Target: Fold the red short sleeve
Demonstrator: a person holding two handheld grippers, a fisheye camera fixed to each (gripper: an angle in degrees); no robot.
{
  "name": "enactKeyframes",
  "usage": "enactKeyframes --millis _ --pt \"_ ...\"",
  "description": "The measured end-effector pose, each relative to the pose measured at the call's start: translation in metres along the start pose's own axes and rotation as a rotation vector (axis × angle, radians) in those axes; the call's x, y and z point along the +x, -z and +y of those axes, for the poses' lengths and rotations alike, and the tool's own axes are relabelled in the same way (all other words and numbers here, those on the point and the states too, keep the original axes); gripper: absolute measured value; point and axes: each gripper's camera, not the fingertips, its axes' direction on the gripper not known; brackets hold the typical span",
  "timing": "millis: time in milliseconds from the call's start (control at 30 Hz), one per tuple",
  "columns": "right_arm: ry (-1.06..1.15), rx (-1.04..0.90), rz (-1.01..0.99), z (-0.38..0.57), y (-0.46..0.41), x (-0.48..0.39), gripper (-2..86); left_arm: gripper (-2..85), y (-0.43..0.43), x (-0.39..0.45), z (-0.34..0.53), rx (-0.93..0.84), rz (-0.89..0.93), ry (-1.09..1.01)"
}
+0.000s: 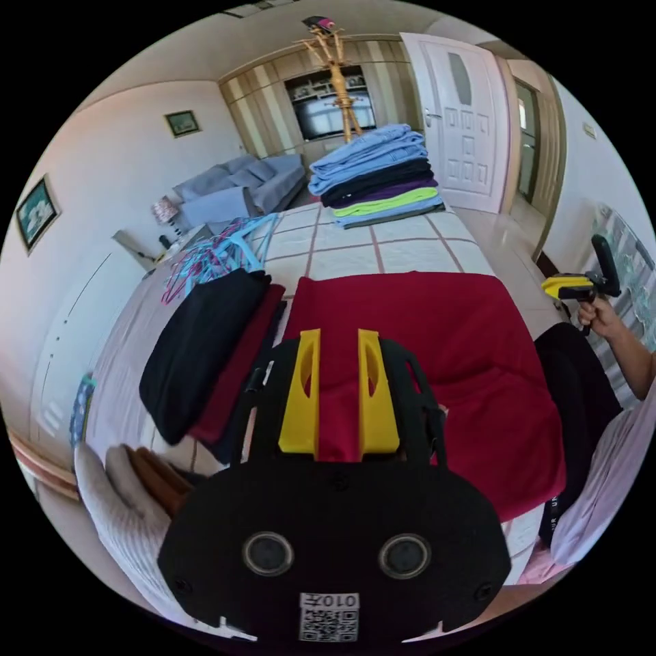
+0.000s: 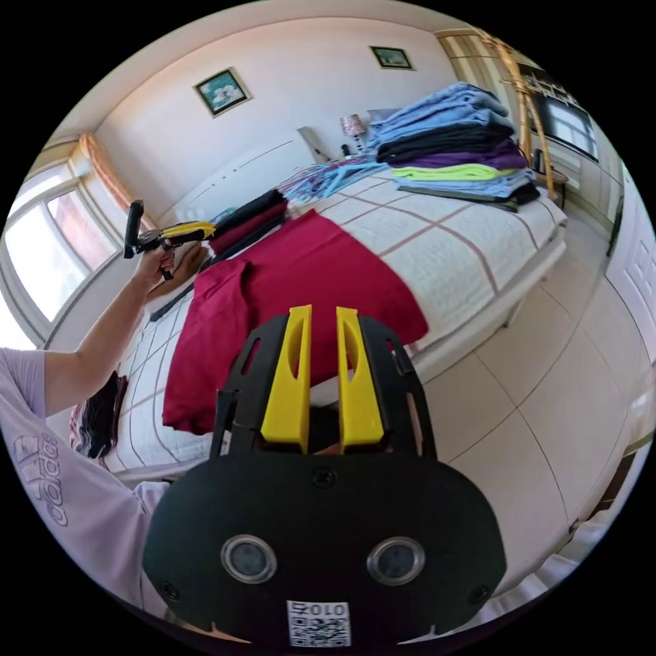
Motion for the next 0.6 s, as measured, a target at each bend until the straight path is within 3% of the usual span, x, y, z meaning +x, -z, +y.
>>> enactKeyframes --millis 167,400,500,600 --pt "-0.042 -0.007 0.074 -0.004 -0.014 0.037 8.6 9.8 -0.116 -0.023 -0.111 -0.167 0.032 -0.055" --pt "0.002 -0.064 0.093 -0.01 -0.033 0.058 10.3 11.2 -0.238 -0.029 -0.192 -0.411 0.058 -0.153" --pt "0.024 -0.083 0.061 -0.01 -0.034 0.063 10.6 11.4 -0.263 -0.004 -0.212 -0.442 0.152 -0.401" --pt "0.063 -0.111 0.06 -0.011 -0.037 0.065 10.7 11.7 -0.275 0.026 -0.22 -0.51 0.117 -0.703"
